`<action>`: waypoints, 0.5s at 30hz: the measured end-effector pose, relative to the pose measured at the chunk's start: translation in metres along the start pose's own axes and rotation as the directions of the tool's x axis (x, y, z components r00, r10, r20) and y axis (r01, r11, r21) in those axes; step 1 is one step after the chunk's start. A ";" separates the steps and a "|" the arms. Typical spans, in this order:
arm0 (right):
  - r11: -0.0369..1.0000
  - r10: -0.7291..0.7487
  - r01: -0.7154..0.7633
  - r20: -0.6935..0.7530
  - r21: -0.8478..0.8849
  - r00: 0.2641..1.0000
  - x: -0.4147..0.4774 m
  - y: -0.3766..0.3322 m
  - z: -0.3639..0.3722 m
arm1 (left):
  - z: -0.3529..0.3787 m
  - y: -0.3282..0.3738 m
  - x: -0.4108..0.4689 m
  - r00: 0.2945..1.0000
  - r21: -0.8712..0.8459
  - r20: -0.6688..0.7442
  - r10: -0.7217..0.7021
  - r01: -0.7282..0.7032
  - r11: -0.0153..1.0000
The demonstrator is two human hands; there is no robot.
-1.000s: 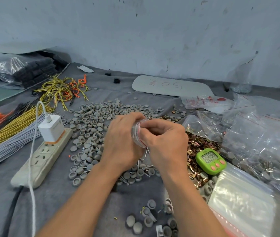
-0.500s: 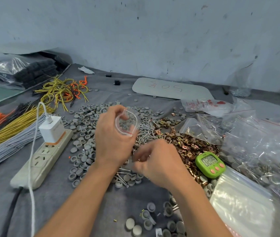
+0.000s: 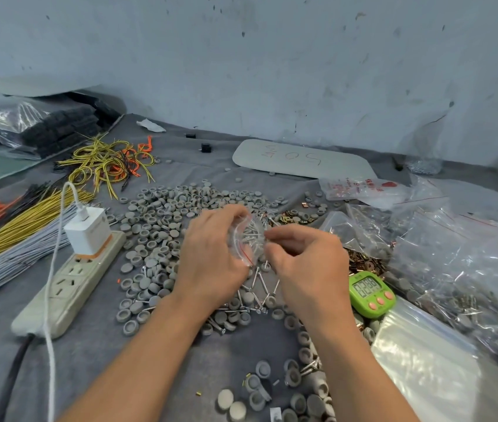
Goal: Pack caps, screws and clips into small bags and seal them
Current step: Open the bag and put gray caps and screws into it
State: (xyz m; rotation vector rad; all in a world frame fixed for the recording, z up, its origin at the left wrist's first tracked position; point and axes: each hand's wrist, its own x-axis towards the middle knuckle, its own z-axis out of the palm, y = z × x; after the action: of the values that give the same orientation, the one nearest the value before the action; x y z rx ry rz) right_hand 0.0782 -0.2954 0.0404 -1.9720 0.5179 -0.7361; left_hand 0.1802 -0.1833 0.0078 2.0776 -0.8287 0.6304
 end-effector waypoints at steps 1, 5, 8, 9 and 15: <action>0.999 0.000 0.001 -0.016 0.039 1.000 0.001 0.000 0.000 | 0.000 0.001 -0.001 1.000 -0.008 0.017 0.021 -0.021 1.000; 0.998 -0.016 0.016 -0.003 0.062 1.000 0.001 -0.002 0.009 | -0.001 0.006 -0.003 0.994 -0.044 0.055 0.097 -0.095 0.995; 0.998 0.009 -0.012 0.054 0.055 0.998 0.000 -0.001 0.016 | -0.002 0.008 -0.004 0.994 -0.068 0.047 0.102 -0.099 0.993; 0.999 0.009 -0.013 0.079 0.048 0.997 0.000 -0.001 0.018 | -0.002 0.009 -0.004 0.994 -0.071 0.044 0.102 -0.099 0.993; 0.996 0.002 0.005 -0.080 0.087 0.997 0.001 -0.004 0.017 | 0.001 0.003 -0.002 1.000 -0.069 -0.009 -0.002 0.001 0.998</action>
State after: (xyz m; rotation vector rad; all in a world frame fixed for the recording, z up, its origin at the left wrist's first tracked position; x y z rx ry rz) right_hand 0.0907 -0.2835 0.0382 -1.8680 0.5233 -0.8281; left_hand 0.1771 -0.1846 0.0077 2.0121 -0.8323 0.6013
